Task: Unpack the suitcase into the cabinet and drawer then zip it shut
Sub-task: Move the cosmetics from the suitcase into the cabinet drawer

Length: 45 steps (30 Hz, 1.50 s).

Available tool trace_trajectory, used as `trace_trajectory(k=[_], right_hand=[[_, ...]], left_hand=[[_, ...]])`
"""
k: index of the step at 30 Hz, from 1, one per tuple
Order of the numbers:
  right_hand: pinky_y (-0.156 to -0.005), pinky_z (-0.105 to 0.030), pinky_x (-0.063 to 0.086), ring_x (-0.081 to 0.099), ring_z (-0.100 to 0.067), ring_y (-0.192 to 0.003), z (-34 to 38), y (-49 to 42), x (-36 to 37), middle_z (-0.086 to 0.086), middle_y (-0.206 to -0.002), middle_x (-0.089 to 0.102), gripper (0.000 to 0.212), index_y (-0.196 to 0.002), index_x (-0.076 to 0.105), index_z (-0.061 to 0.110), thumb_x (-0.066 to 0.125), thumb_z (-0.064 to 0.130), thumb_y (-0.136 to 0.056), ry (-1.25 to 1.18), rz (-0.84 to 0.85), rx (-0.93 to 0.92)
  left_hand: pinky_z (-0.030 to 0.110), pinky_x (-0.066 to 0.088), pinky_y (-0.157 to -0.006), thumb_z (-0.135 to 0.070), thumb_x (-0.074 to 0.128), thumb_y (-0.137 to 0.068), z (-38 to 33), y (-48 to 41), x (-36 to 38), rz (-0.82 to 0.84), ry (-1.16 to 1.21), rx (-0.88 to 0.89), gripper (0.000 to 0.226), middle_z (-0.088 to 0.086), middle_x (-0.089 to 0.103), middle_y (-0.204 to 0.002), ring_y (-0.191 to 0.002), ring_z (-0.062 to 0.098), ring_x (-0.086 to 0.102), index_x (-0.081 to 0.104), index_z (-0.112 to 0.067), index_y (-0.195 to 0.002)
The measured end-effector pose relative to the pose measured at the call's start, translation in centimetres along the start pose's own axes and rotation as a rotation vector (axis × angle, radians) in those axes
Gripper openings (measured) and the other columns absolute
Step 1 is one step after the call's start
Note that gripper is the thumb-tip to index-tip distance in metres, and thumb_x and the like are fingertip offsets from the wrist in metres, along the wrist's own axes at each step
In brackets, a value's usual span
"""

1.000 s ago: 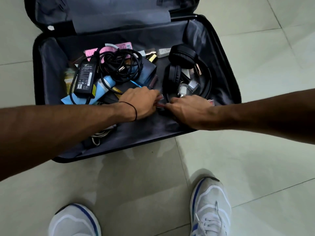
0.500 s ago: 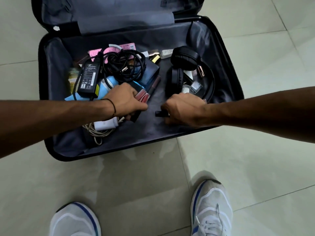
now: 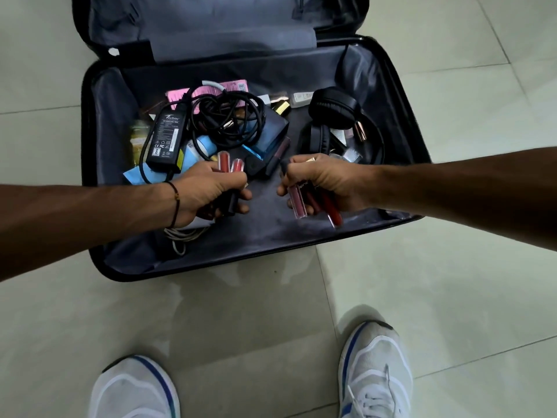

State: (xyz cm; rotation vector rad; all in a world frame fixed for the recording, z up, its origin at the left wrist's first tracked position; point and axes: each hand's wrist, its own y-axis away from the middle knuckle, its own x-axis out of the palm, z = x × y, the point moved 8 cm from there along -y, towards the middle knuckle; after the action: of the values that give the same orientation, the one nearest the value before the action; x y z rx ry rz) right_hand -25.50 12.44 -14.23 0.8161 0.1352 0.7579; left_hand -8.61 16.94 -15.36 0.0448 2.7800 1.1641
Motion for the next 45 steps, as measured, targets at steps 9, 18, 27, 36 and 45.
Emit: trace_trajectory(k=[9,18,27,36,45], right_hand=[[-0.052,-0.027,0.046,0.053,-0.013,-0.058,0.9,-0.7,-1.1,0.0,-0.077,0.058,0.01,-0.081,0.061,0.018,0.065,0.012,-0.088,-0.035,0.003,0.031],[-0.047,-0.023,0.04,0.047,-0.009,-0.054,2.8,-2.3,-1.9,0.002,-0.074,0.053,0.016,-0.083,0.057,0.019,0.071,0.023,-0.09,-0.209,0.027,0.012],[-0.045,-0.022,0.038,0.048,-0.01,-0.048,8.3,-2.3,0.7,0.002,-0.068,0.052,0.018,-0.08,0.056,0.016,0.061,0.021,-0.097,-0.331,-0.122,-0.164],[-0.042,-0.024,0.049,0.063,-0.019,-0.048,15.8,11.8,9.7,-0.007,-0.059,0.063,0.011,-0.088,0.055,0.005,0.06,0.007,-0.097,-0.452,-0.206,-0.123],[-0.048,-0.026,0.039,0.048,-0.018,-0.05,30.9,45.5,17.6,-0.002,-0.066,0.053,0.016,-0.085,0.053,0.012,0.067,0.013,-0.093,-0.437,-0.166,-0.005]], left_hand=[[0.03,0.043,-0.064,-0.014,0.073,-0.079,-1.0,-0.5,0.4,0.122,0.153,0.054,0.015,0.006,0.063,-0.072,-0.057,0.02,0.059,0.061,-0.017,-0.088],[0.021,0.034,-0.041,-0.021,0.064,-0.09,-4.2,-1.8,0.8,0.125,0.311,0.144,0.02,0.0,0.047,-0.062,-0.049,0.015,0.046,0.05,-0.02,-0.076],[0.024,0.041,-0.043,-0.016,0.069,-0.087,-8.6,0.6,-2.3,-0.165,0.451,0.265,0.011,0.003,0.053,-0.06,-0.048,0.018,0.047,0.059,-0.014,-0.083],[0.027,0.049,-0.052,-0.022,0.074,-0.085,-12.9,17.0,-4.1,-0.333,0.554,0.15,0.02,0.001,0.059,-0.061,-0.05,0.016,0.054,0.065,-0.009,-0.097],[0.026,0.044,-0.048,-0.021,0.068,-0.091,-31.8,52.6,-0.6,-0.399,0.463,0.12,0.015,0.001,0.054,-0.056,-0.045,0.018,0.049,0.06,-0.008,-0.093]])
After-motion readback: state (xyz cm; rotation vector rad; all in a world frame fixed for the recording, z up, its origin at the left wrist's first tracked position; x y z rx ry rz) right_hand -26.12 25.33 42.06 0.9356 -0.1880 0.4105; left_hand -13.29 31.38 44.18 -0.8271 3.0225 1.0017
